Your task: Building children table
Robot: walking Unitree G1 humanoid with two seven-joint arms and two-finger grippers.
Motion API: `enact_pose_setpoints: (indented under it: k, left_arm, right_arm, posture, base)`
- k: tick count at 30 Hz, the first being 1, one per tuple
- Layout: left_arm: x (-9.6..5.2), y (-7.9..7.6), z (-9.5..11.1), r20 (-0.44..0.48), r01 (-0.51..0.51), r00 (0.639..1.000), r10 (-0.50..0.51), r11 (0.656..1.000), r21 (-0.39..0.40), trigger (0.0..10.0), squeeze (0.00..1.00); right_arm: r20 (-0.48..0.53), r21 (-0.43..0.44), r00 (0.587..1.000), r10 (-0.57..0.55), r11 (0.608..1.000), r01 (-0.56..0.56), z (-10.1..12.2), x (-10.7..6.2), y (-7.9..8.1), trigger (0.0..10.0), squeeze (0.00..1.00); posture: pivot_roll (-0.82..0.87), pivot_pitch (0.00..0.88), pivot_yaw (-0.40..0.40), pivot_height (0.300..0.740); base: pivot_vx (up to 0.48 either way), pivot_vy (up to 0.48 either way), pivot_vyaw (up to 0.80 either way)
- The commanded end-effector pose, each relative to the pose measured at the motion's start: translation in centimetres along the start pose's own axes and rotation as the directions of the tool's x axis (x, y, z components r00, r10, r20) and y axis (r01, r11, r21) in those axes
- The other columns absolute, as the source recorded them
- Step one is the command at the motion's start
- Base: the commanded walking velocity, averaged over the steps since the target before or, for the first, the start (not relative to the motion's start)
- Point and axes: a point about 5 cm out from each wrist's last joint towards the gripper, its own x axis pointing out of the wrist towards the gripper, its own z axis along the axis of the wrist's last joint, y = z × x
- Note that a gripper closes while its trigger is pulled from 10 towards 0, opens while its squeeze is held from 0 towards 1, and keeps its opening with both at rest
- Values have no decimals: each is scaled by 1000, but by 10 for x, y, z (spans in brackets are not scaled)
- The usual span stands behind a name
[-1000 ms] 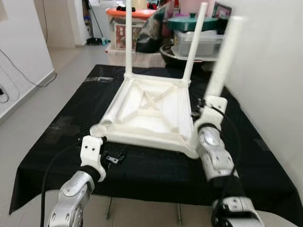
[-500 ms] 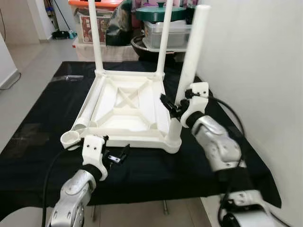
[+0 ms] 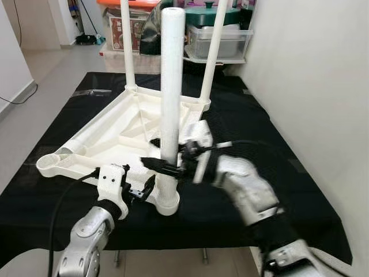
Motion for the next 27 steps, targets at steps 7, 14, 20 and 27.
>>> enact_pose_setpoints:
  k: [7, 14, 20, 27]
  left_arm:
    - [-2, -2, -6, -19, 2, 1000, -3, 1000, -11, 10000, 0]
    - [-1, -3, -7, -22, 8, 1000, -8, 1000, -13, 10000, 0]
    - [0, -4, -6, -20, 14, 1000, -14, 1000, -15, 10000, 0]
    - [0, -2, -5, -11, 0, 1000, 0, 1000, -14, 10000, 0]
  right_arm:
    - [-295, -32, 375, -879, 402, 915, -55, -69, -76, 0, 0]
    - [-166, 40, 321, -932, 319, 947, -42, -82, -55, 10000, 0]
    - [55, 168, 512, -857, 514, 841, -11, -58, -46, 10000, 1000]
    - [125, 179, 714, -689, 723, 667, 25, -42, -66, 10000, 0]
  posture:
    - [89, 0, -82, 740]
    - [67, 0, -69, 740]
    - [69, 0, -71, 740]
    - [92, 0, -86, 740]
  base:
    - [0, 0, 0]
    - [0, 0, 0]
    - [0, 0, 0]
    - [0, 0, 0]
